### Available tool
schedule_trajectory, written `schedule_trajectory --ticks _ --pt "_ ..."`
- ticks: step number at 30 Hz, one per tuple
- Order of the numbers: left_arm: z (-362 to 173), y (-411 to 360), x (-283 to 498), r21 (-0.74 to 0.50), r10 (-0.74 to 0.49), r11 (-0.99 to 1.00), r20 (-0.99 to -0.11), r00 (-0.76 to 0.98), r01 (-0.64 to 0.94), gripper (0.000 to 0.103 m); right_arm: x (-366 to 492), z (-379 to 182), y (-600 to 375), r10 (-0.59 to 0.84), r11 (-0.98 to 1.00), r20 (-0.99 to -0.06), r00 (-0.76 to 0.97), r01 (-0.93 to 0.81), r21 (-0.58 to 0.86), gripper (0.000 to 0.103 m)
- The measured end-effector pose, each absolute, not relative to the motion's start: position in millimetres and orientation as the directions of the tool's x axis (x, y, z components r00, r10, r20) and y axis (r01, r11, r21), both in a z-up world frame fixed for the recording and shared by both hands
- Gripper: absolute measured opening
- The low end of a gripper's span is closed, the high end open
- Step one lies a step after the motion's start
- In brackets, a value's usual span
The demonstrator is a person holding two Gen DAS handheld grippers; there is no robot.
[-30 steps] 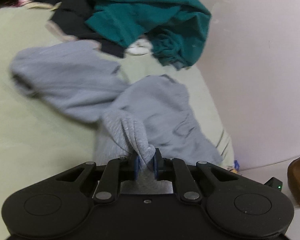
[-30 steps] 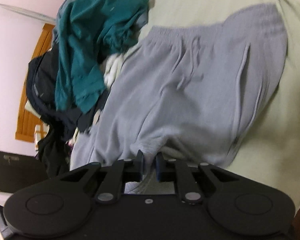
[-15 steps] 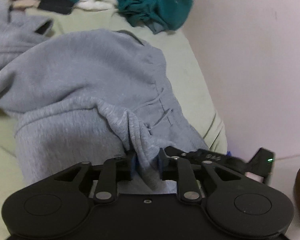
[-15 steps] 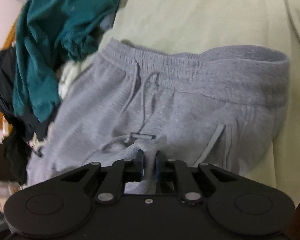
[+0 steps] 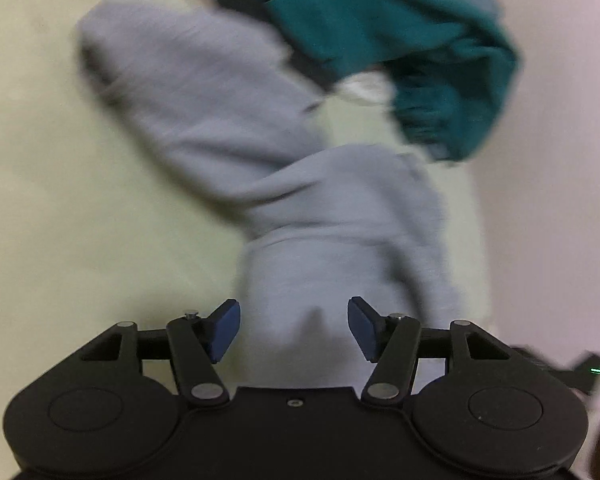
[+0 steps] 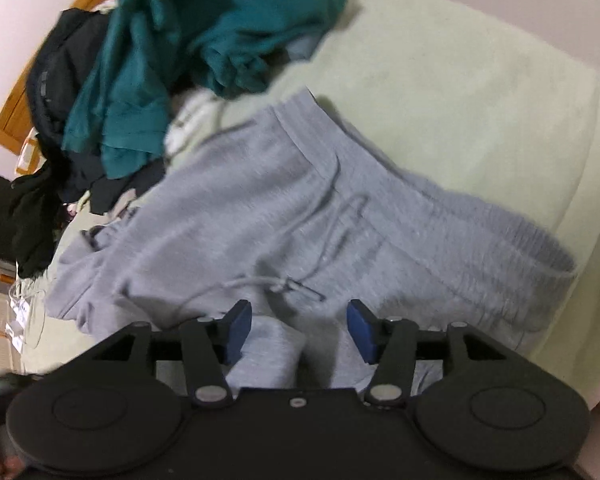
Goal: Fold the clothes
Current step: 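Lift the grey sweatpants leg with the left gripper and pull it straight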
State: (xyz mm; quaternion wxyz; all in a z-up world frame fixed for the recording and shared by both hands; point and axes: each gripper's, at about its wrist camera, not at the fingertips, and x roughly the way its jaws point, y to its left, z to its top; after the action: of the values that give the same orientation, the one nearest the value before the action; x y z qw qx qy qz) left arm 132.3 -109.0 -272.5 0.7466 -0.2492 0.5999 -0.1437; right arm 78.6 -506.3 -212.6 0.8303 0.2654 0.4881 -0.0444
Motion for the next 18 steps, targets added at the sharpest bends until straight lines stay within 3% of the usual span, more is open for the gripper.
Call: schedule_trajectory --ticks 4,8,10,13,15,18 --pt "-309.8 -113.8 124.3 -0.571 -0.545 0.8 -0.819 0.179 -0.181 0.066 93.1 -180.8 -475.4 0.335 0.884 -0.776 0.534 0.108 0.456 0.074" --pt "-321.7 -120.1 125.6 -0.637 -0.613 0.743 -0.771 0.175 -0.205 0.063 108.2 -180.2 -452.5 0.401 0.884 -0.772 0.493 0.014 0.468 0.074" --pt "-324.0 -127.0 131.4 -0.648 -0.622 0.739 -0.761 0.185 -0.185 0.054 114.0 -186.1 -445.7 0.428 0.874 -0.775 0.465 0.004 0.486 0.074" --pt "-317.9 -136.6 139.0 -0.64 -0.615 0.761 -0.765 0.192 -0.111 0.028 113.9 -190.9 -439.7 0.438 0.876 -0.78 0.447 -0.015 0.483 0.074" --pt "-308.6 -140.2 140.3 -0.612 -0.593 0.789 -0.782 0.195 -0.058 0.017 111.7 -193.6 -440.0 0.436 0.879 -0.789 0.432 -0.017 0.476 0.074" --pt "-292.1 -142.3 138.9 -0.577 -0.563 0.817 -0.798 0.215 -0.002 0.01 104.4 -196.4 -446.2 0.424 0.883 -0.802 0.422 0.004 0.469 0.074"
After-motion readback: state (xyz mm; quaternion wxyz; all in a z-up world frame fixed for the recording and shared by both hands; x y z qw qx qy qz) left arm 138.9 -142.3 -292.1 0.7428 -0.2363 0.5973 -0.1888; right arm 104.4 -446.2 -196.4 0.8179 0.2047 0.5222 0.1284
